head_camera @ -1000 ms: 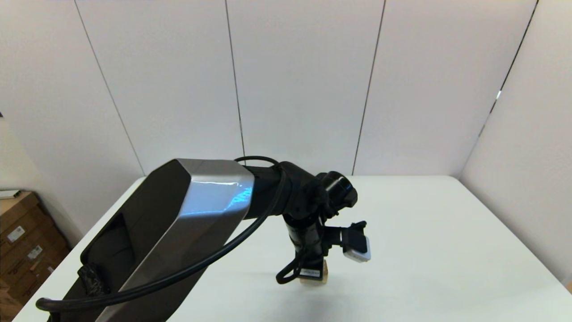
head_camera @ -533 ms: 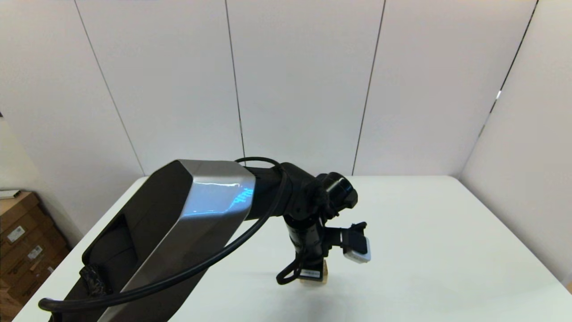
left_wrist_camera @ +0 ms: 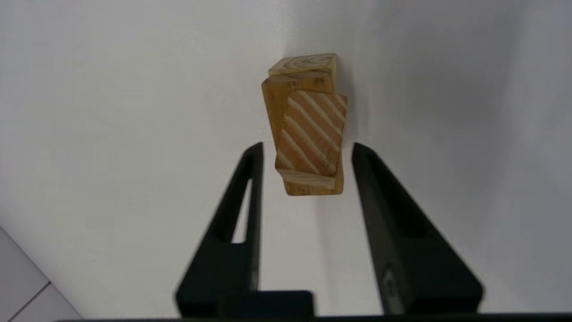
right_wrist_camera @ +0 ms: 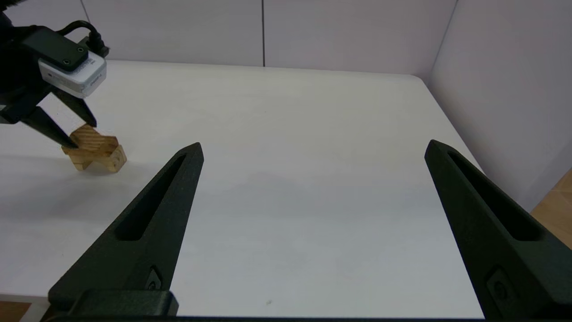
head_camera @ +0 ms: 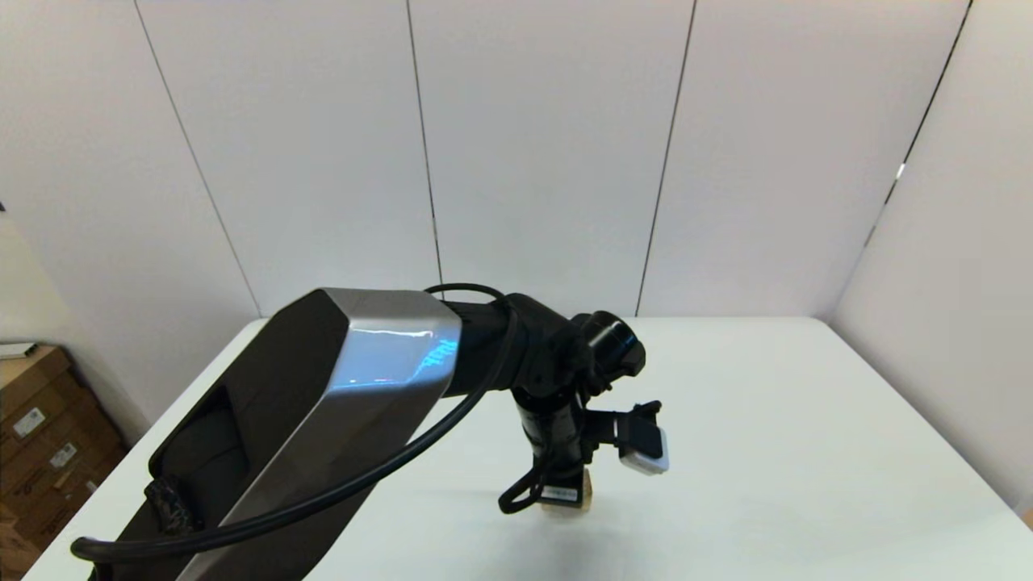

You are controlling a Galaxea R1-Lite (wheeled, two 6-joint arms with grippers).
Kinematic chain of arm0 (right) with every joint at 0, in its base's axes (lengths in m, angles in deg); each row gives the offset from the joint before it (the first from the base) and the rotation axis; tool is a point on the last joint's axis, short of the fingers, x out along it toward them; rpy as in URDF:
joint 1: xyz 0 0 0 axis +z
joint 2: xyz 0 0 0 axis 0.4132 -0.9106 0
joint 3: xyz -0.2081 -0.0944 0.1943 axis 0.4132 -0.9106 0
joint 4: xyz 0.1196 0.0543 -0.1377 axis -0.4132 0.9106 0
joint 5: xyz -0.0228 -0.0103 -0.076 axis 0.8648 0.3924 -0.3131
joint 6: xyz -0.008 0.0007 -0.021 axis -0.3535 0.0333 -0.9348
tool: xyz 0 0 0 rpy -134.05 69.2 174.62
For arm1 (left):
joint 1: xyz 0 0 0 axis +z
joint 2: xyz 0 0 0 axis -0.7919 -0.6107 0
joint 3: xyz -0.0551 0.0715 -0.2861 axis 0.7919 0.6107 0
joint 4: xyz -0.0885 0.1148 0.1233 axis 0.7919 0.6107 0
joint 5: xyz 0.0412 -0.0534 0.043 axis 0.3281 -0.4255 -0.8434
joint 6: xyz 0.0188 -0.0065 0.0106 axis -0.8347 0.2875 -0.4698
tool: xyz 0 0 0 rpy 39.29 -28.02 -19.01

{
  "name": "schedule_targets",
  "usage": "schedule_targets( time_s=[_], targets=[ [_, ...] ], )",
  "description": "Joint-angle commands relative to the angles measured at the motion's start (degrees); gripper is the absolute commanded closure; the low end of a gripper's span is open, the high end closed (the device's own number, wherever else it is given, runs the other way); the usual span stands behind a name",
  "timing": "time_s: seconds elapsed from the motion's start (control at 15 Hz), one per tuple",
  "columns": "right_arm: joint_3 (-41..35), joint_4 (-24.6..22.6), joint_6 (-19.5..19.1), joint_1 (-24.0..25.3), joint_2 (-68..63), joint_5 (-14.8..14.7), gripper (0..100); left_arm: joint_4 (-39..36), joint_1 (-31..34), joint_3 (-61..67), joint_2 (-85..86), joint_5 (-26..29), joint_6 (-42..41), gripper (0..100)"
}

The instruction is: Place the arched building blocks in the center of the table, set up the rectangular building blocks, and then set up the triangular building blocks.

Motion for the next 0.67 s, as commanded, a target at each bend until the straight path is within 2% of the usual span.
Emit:
schedule_targets(
  time_s=[0.07,0.2,0.33,0.67],
  targets=[
    [-0.09,-0.02,0.04,0.01,0.0,0.02,0,-0.24,-0.04,0.0,0.05,-0.04,-0.26,0],
    [0.0,-0.02,0.04,0.01,0.0,0.02,0,-1.21,0.05,0.0,0.23,-0.57,-0.09,0],
    [-0.09,-0.02,-0.05,0.01,0.0,0.02,0,-3.67,0.4,0.0,1.28,-3.29,1.49,0],
    [0.0,-0.02,-0.05,0.01,0.0,0.02,0,-3.84,4.44,0.0,6.82,-9.53,8.17,0]
  ],
)
